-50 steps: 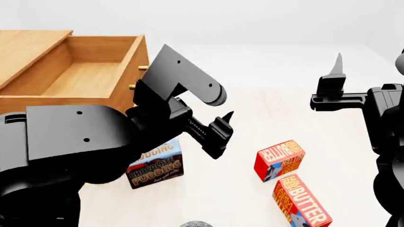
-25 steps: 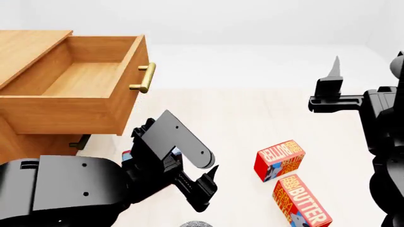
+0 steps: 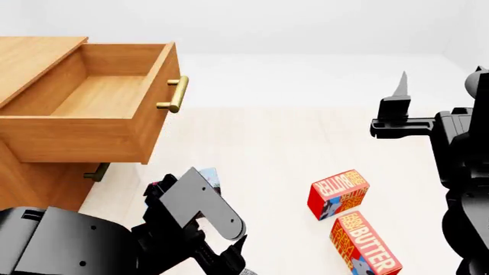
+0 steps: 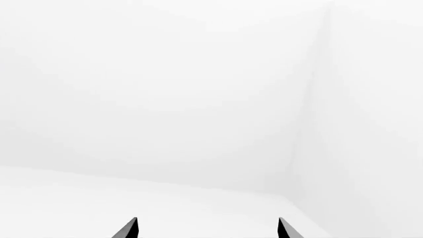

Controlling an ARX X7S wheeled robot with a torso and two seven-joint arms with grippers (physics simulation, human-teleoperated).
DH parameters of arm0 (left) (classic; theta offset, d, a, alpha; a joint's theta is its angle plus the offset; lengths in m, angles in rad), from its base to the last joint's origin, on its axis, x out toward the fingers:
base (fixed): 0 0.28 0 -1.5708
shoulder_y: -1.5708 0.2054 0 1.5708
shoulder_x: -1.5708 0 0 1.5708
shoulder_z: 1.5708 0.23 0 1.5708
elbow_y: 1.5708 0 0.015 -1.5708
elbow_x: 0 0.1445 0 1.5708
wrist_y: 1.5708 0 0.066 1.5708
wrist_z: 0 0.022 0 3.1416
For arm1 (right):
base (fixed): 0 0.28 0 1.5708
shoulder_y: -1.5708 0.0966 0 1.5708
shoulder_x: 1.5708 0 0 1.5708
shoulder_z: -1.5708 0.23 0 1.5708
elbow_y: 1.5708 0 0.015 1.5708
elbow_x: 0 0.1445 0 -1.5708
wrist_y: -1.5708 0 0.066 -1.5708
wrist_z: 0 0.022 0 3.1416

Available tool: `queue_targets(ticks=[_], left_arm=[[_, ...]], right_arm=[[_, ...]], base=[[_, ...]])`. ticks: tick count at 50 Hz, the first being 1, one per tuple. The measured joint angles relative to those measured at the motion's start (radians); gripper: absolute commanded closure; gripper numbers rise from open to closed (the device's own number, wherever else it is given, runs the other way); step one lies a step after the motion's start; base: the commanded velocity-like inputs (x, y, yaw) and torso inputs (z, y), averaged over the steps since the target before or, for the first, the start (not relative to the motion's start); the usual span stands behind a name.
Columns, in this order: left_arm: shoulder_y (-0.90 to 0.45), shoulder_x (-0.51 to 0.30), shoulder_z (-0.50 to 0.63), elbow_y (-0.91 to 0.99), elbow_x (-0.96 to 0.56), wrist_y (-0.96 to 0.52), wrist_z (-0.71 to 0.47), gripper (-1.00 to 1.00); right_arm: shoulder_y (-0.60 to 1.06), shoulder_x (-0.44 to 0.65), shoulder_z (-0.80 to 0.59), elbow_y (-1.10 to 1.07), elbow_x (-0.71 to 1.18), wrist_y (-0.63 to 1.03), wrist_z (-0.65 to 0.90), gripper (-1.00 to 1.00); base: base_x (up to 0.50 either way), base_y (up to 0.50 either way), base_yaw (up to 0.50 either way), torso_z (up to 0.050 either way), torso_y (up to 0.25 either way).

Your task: Put the bowl in the top drawer of the cabinet.

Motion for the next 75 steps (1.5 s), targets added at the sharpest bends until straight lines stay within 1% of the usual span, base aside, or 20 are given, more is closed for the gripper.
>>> queue_targets(ticks=[19,32,61,75], left_arm=[[0.057,-0.079,0.063,0.012,-0.056,0.027,-0.067,-1.00],[0.081,-0.103,0.105,0.016,-0.071,0.046,-0.084,-1.00],[0.131,-0.112,0.222,-0.044,0.147,0.117,0.073,-1.00],[0.149,-0.097,0.294,-0.086,0.252,0.164,0.149,-1.00]], right_arm=[[-0.007,0.001,-0.004,0.005,0.004,-0.010,0.006,-1.00],[-0.008,0.000,-0.006,0.011,0.007,-0.016,0.009,-1.00],[-0.022,0.004,-0.004,0.023,0.012,-0.035,0.015,-1.00],[-0.029,0.006,-0.010,0.034,0.011,-0.050,0.020,-1.00]], base=[[0.00,0.00,0.00,0.000,0.000],[0.00,0.00,0.00,0.000,0.000],[0.00,0.00,0.00,0.000,0.000],[0.00,0.00,0.00,0.000,0.000]])
